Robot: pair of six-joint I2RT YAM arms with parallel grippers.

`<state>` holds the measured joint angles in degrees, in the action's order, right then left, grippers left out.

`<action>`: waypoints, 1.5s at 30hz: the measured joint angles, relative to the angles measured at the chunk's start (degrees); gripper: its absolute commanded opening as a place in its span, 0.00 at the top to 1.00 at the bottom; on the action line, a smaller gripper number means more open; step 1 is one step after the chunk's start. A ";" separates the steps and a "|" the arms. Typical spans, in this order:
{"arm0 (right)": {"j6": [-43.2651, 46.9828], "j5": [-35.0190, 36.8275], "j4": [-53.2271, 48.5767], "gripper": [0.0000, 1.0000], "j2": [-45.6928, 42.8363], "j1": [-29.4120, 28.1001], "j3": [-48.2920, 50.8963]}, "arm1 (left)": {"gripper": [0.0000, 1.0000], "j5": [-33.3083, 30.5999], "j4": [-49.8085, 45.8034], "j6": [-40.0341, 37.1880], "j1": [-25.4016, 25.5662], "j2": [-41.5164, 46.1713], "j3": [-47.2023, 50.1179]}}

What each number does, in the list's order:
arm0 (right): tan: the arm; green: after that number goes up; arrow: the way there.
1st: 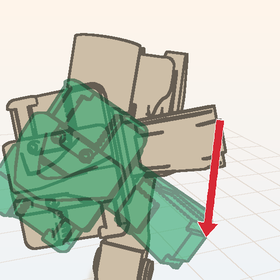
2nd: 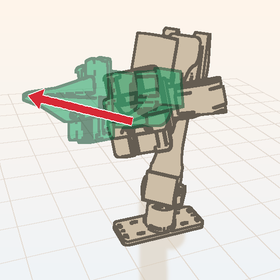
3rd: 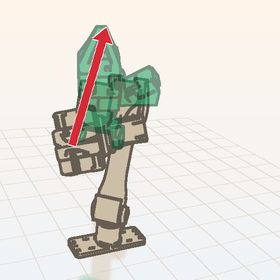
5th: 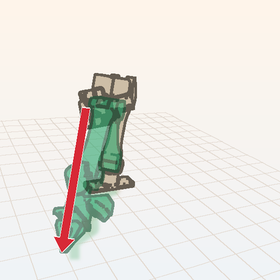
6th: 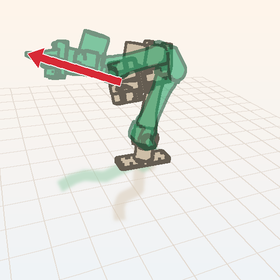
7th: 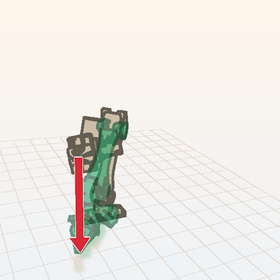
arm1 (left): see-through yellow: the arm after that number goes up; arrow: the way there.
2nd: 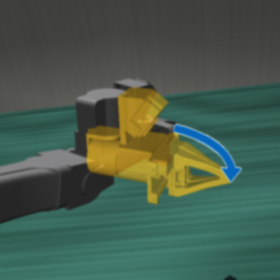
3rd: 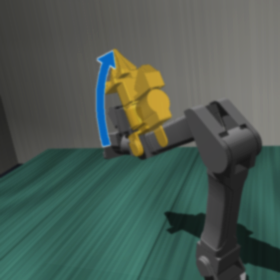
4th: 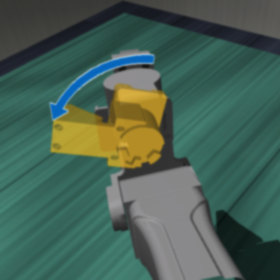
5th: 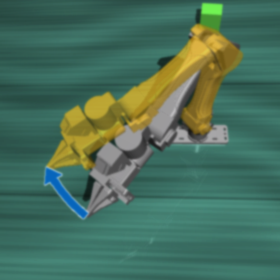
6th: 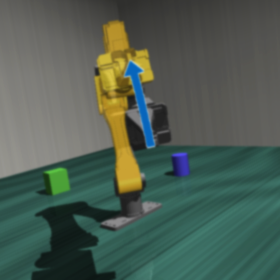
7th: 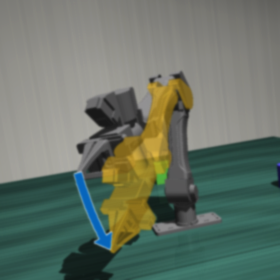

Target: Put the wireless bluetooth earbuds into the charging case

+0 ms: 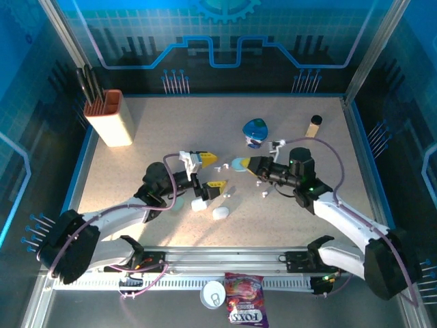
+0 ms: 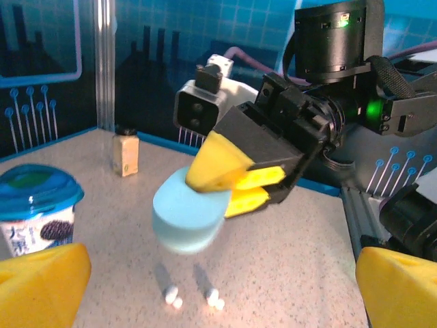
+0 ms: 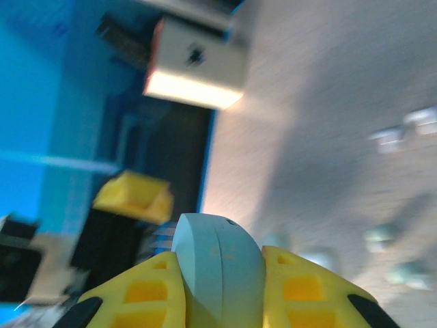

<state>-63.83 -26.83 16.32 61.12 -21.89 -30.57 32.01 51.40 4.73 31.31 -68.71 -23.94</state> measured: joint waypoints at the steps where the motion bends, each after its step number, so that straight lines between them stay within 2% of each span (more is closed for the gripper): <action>1: 1.27 1.90 -2.34 0.84 -0.87 2.05 0.94 | 0.01 -0.35 -2.01 -0.55 0.20 0.63 0.00; 5: 5.38 7.74 -9.55 0.85 -1.99 10.34 3.65 | 0.01 -1.95 -11.02 -3.96 2.27 1.99 -0.72; 10: 8.33 10.67 -11.63 0.86 1.38 19.85 6.16 | 0.01 -4.48 -22.80 -10.64 5.92 2.01 -3.37; 17: 10.47 11.45 -10.78 0.83 10.05 24.61 7.06 | 0.01 -7.82 -37.00 -20.26 10.01 0.59 -7.48; 23: 11.91 11.52 -10.32 0.54 11.78 25.88 8.20 | 0.02 -11.28 -46.23 -26.21 12.90 -5.18 -9.66; 27: 12.85 12.55 -11.34 0.23 10.58 26.56 8.17 | 0.05 -12.57 -49.72 -27.87 13.99 -7.87 -10.82; 29: 13.75 13.57 -13.18 0.16 8.33 26.73 8.07 | 0.06 -13.05 -50.73 -28.30 14.14 -8.55 -11.34; 33: 15.13 16.20 -17.11 0.10 2.03 26.91 7.98 | 0.06 -14.51 -51.15 -28.89 14.78 -10.43 -12.41; 40: 17.05 20.57 -24.26 0.10 -8.02 27.23 7.98 | 0.05 -20.28 -52.83 -28.74 16.83 -13.99 -14.62; 45: 18.53 22.12 -27.43 0.10 -10.93 27.28 7.96 | 0.04 -23.21 -57.42 -28.68 17.62 -14.08 -19.50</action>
<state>-45.30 -4.71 -11.11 50.19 5.39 -22.61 8.80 -6.02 -23.94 48.93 -82.78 -43.44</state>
